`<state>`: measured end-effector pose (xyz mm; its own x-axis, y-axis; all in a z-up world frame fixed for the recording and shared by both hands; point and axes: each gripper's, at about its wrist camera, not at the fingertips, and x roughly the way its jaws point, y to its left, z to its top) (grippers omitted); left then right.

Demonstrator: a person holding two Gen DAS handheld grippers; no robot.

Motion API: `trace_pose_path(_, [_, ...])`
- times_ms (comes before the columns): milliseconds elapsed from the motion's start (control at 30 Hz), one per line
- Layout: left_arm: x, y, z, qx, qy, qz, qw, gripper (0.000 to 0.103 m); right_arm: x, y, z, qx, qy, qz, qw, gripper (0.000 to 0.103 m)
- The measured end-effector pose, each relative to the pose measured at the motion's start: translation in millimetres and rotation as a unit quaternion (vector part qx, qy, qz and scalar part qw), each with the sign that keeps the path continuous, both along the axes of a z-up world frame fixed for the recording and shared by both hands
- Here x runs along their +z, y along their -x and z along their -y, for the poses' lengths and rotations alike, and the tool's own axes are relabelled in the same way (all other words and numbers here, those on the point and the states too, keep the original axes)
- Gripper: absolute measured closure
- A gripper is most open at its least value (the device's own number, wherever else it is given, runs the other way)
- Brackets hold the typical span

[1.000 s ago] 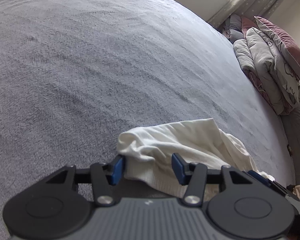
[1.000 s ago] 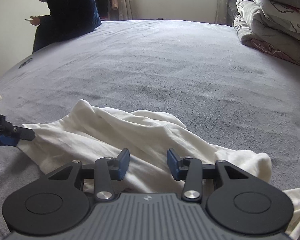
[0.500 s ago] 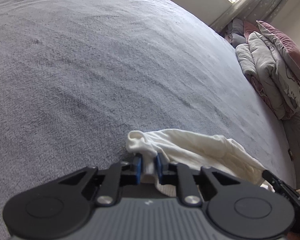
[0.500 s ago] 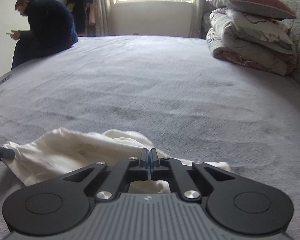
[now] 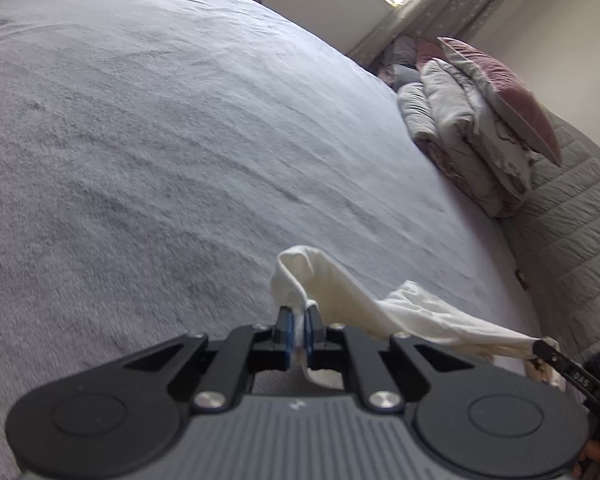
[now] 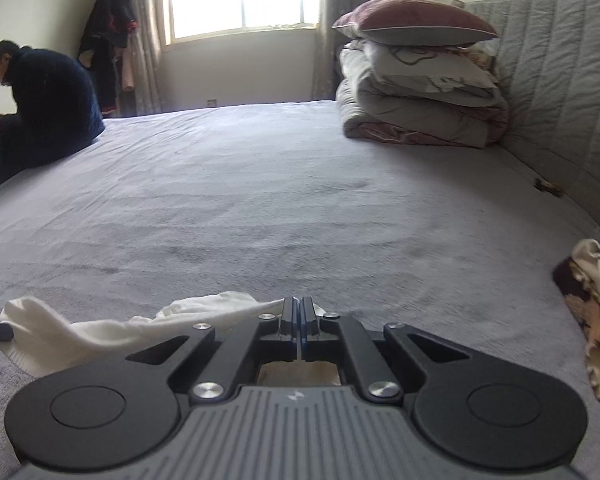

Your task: Fold clothes

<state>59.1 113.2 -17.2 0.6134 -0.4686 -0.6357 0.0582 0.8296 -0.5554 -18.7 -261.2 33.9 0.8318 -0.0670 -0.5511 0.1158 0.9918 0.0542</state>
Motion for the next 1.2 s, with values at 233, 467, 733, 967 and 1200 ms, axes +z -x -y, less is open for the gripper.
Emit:
trace_pose_path(233, [6, 31, 19, -0.087, 0.001, 0.015, 0.9961, 0.097, -17, 33, 27, -0.059, -0.003, -0.016, 0.998, 0.101])
trace_pose_path(467, [-13, 69, 56, -0.183, -0.056, 0.000, 0.9815, 0.097, -48, 45, 54, -0.099, -0.003, -0.056, 0.993, 0.101])
trace_pose_path(733, [-31, 89, 78, -0.250, -0.094, -0.017, 0.9635, 0.096, -62, 53, 82, -0.108, -0.022, -0.089, 0.990, 0.100])
trace_pose_path(967, [-31, 79, 68, -0.270, -0.070, -0.028, 0.9599, 0.048, -57, 54, 71, -0.080, -0.034, -0.088, 0.992, 0.085])
trace_pose_path(1200, [-37, 64, 56, -0.240, -0.028, -0.047, 0.9691, 0.044, -47, 41, 40, -0.021, -0.072, -0.081, 0.994, 0.077])
